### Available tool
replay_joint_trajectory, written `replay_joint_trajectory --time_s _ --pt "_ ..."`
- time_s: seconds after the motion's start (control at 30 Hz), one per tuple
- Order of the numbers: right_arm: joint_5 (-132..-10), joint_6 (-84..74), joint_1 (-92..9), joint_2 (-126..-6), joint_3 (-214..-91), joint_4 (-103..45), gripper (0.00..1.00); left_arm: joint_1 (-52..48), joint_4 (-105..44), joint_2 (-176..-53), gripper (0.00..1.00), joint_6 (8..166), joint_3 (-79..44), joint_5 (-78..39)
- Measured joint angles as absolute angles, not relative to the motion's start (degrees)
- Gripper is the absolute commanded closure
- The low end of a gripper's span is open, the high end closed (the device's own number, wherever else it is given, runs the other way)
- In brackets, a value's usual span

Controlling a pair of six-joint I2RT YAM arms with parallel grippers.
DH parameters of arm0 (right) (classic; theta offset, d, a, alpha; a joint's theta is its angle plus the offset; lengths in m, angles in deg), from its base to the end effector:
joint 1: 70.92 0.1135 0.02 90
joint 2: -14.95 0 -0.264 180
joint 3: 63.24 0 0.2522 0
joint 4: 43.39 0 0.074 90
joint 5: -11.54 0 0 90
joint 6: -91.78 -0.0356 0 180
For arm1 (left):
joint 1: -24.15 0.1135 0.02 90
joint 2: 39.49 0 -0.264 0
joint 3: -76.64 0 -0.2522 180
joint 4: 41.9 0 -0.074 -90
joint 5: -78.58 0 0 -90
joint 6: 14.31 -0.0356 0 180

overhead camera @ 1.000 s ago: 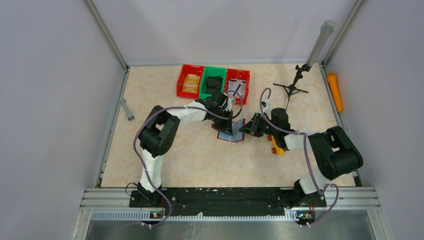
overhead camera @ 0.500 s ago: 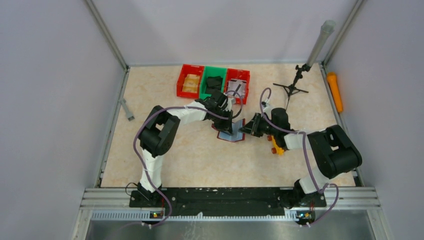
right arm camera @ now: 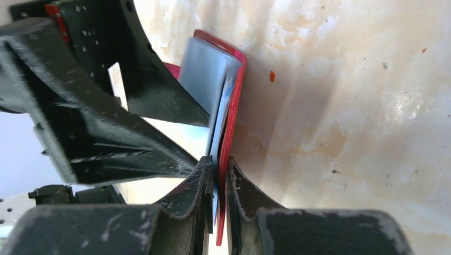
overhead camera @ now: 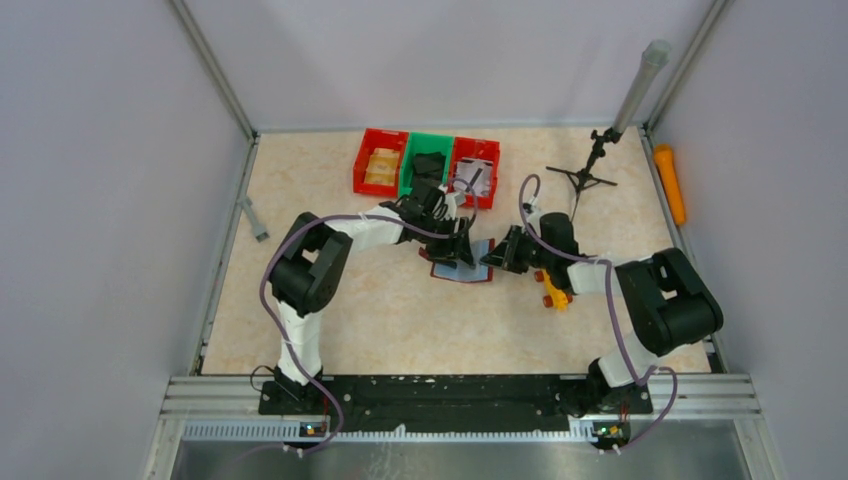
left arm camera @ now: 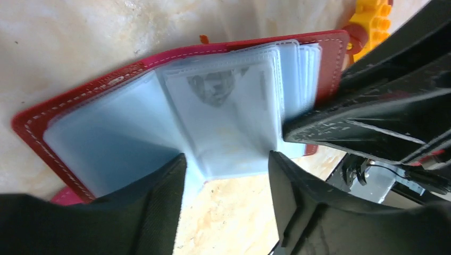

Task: Take the credit cards out of the card holder
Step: Remove the credit card from the card holder.

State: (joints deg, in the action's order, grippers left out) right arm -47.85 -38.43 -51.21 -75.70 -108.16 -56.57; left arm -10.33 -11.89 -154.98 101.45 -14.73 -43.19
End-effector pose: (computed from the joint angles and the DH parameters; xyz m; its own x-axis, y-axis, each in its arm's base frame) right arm 0.2643 0.1139 0.1406 -0.8351 0.2910 -0.4669 -0.2032 0.6254 0.7534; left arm 0.3320 -0.2507 0.1505 -0.9340 0.1932 -0.3006 0.3471 0.6905 -0.6346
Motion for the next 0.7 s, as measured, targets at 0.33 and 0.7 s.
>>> replay_joint_trajectory --time_s 0.33,0.7 --pt "-47.0 -38.3 -51.1 -75.7 -108.2 -56.7 1.00 -9.7 -17.1 -150.9 0.16 102.1 -19.8 -45.0" --pt "-45.4 -39.0 -51.1 -75.7 -107.4 -59.3 1.00 -9.7 -17.4 -150.8 0.16 101.9 -19.8 -46.0"
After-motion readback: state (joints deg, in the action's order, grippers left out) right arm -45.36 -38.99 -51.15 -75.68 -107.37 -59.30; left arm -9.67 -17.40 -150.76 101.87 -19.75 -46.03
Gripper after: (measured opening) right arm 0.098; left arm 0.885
